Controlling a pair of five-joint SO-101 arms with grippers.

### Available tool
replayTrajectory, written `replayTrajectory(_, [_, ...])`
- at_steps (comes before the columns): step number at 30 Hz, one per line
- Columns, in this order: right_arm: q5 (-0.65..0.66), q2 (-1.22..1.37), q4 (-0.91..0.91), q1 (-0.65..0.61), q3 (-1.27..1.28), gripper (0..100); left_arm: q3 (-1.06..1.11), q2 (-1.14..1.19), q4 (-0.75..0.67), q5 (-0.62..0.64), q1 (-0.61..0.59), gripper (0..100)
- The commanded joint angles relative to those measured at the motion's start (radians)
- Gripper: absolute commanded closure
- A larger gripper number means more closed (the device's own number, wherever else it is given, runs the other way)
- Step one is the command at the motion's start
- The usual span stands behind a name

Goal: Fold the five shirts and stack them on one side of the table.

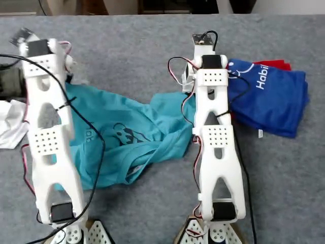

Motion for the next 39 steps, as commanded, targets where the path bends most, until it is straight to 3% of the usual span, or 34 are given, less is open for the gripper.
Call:
replayTrajectory(1, [-0.012, -0.16, -0.005, -0.005, -0.018, 99.6, 0.081, -0.219, 0.015, -0.049, -0.046, 98])
replayTrajectory(10, [-0.012, -0.834, -0.137, -0.059, -0.015, 99.6, 0.308, -0.667, 0.015, -0.114, -0.078, 98])
replayTrajectory(21, [-0.005, -1.406, -0.367, -0.058, -0.01, 99.6, 0.327, -1.273, 0.012, -0.17, -0.078, 98])
replayTrajectory(33, [0.038, -1.658, -0.265, -0.059, -0.01, 99.6, 0.328, -1.643, -0.011, -0.241, -0.078, 98])
replayTrajectory(39, [0.066, -1.747, -0.117, -0.064, -0.01, 99.5, 0.341, -1.751, 0.014, -0.282, -0.078, 98])
